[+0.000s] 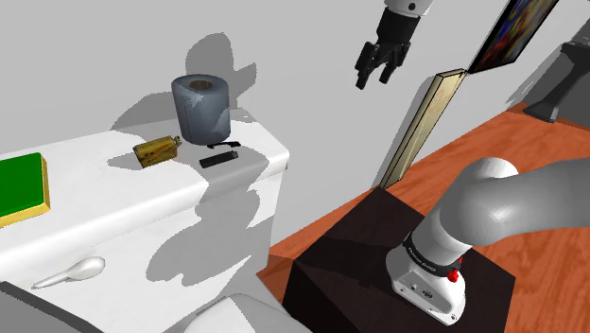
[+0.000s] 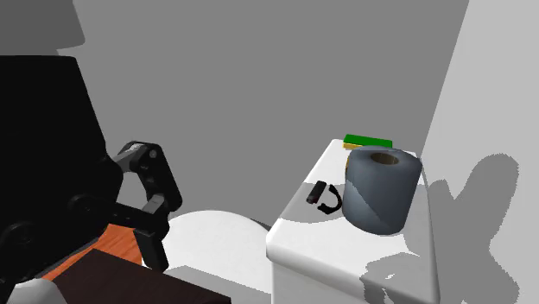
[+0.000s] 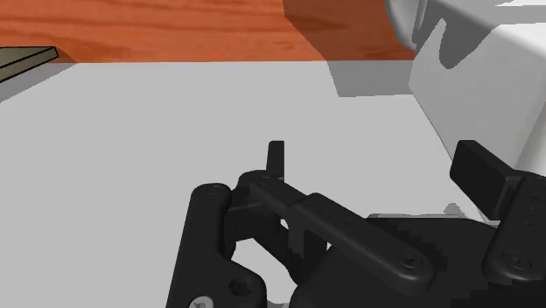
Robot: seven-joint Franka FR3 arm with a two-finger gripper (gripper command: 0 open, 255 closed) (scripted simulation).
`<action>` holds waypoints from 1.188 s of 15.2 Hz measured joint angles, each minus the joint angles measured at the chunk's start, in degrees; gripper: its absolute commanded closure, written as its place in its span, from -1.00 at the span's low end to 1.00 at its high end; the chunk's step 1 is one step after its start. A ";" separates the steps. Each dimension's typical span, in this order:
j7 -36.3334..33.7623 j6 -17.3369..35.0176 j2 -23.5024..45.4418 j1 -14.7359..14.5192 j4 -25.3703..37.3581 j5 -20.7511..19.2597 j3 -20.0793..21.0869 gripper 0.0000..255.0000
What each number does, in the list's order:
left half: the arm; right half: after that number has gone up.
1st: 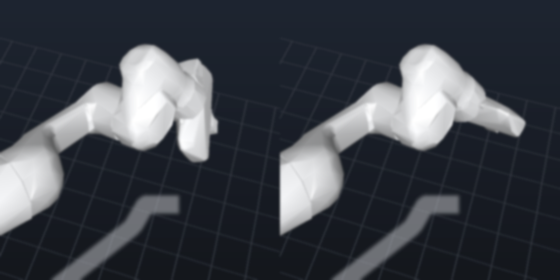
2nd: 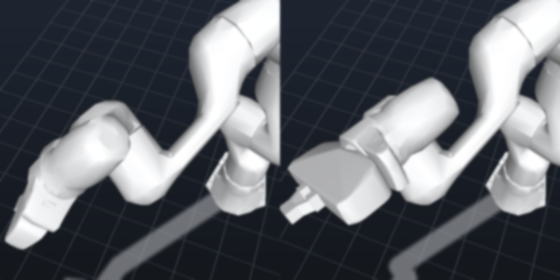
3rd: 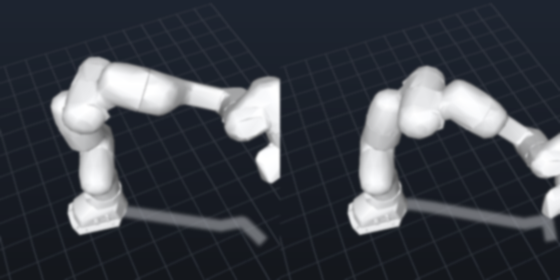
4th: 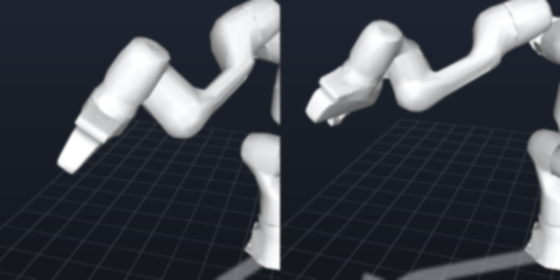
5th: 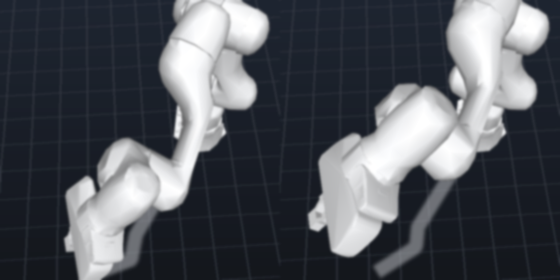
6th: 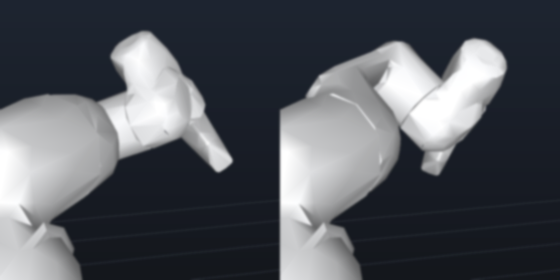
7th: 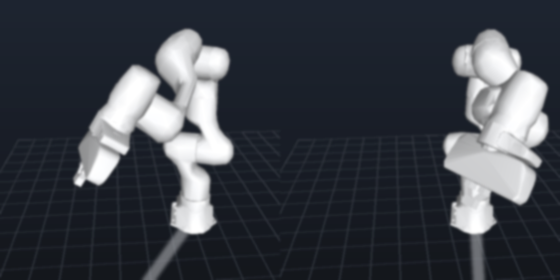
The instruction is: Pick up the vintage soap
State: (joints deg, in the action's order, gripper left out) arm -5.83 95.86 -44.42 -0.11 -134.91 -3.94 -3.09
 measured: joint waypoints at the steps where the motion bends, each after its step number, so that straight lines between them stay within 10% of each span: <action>1: 0.00 0.00 0.00 0.00 0.00 0.00 0.00 -1.00; 18: -45.58 3.74 0.17 1.58 -3.12 20.08 24.29 -1.00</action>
State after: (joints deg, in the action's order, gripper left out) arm -51.41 99.60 -44.25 1.47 -138.03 16.14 21.20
